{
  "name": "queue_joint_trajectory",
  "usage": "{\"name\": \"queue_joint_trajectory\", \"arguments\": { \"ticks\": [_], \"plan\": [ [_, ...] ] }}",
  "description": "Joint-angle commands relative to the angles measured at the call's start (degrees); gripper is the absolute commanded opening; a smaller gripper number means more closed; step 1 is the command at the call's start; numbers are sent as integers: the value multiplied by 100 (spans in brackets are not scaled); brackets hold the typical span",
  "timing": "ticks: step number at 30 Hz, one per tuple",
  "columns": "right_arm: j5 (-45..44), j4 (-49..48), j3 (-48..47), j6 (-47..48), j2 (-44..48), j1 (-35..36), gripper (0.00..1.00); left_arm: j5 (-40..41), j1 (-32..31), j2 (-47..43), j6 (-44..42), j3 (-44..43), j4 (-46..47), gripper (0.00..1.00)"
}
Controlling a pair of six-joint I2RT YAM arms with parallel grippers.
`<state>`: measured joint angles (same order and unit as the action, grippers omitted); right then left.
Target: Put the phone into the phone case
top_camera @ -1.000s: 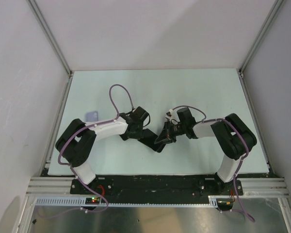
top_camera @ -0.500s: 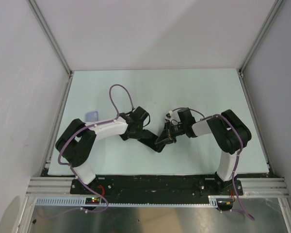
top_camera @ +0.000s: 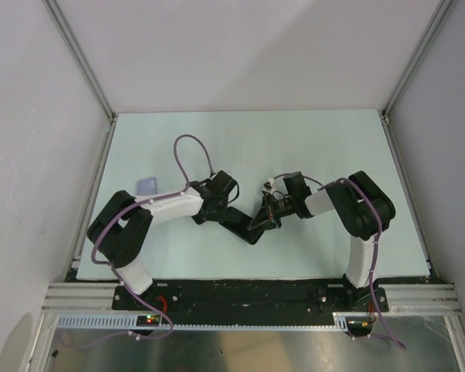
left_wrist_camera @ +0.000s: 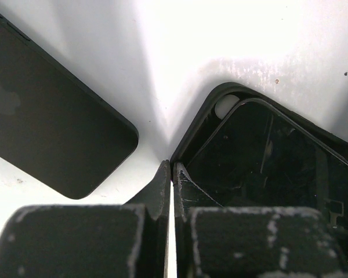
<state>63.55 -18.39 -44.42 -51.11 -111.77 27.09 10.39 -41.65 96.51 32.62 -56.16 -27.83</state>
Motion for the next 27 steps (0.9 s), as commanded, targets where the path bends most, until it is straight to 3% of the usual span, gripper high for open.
{"name": "queue_joint_trajectory", "arguments": {
  "ticks": [1,13,24,27],
  "plan": [
    [-790,880,-86,-237,-320,92,0,-368,-86,-254,57,55,463,0],
    [-1217,1498,-272,221,-261,109,1,-382,-152,-429,142,157,551,0],
    [-1767,2232,-373,726,199,1,43,-360,-157,-434,257,212,551,0],
    [-1907,2417,-374,830,363,-25,51,-346,-154,-461,350,232,544,0]
  ]
}}
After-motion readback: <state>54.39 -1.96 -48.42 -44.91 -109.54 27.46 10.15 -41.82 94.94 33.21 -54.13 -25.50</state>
